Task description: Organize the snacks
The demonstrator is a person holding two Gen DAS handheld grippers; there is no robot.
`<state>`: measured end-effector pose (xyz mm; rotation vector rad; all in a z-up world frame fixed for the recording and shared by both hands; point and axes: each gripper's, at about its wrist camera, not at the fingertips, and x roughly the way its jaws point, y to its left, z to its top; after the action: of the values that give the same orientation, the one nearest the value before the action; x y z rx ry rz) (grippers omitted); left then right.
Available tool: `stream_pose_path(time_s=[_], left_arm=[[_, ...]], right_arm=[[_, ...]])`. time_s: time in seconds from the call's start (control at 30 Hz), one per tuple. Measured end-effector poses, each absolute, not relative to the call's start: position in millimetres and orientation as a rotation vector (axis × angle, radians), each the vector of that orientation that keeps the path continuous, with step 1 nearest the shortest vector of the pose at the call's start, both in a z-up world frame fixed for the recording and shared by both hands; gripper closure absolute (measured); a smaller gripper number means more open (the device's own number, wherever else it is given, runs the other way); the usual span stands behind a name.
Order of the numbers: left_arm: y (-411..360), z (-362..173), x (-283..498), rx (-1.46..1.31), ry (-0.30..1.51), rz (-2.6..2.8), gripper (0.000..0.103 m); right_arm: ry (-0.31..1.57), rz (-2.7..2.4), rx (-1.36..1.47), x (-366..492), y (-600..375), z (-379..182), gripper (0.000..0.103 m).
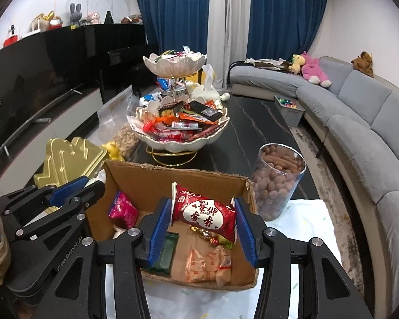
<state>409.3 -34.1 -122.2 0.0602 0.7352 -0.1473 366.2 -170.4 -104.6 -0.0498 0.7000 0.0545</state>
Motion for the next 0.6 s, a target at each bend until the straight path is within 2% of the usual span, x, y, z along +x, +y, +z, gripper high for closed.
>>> stream_pose_path(time_s=[0.07,0.13,0.2,0.27,0.4,0.5,0.6], left_arm=[[-33.8,-122.9,409.3,0.062,0.739,-0.146,0.083],[-33.2,-122.7,408.6,0.059,0.74,-0.146,0.075],[-32.3,-120.4,405.8,0.058,0.732,-0.139,0.056],[-30.9,-117.0,403.7,0.058,0.72,-0.132,0.052],[-25.3,-108.5,399.7,0.052,0.7,-0.089,0.031],[-22.2,-100.2,394.8,0.048,0.68,-0.07,0.023],[-21.6,-92.4,389.0,0.057,0.666,-0.063,0.022]], right_arm=[[0.699,0.059,-0.053,366.7,-170.0,-103.9,0.053],[0.692,0.057,-0.058,365.2,-169.9,-102.1,0.046],[0.68,0.05,-0.064,363.2,-170.0,-99.8,0.039],[0.662,0.042,-0.069,359.8,-170.8,-95.7,0.034],[0.641,0.015,-0.068,355.0,-175.4,-87.0,0.022],[0.63,0.004,-0.063,350.8,-177.8,-80.3,0.021],[0.62,0.001,-0.064,345.7,-177.0,-73.5,0.021]])
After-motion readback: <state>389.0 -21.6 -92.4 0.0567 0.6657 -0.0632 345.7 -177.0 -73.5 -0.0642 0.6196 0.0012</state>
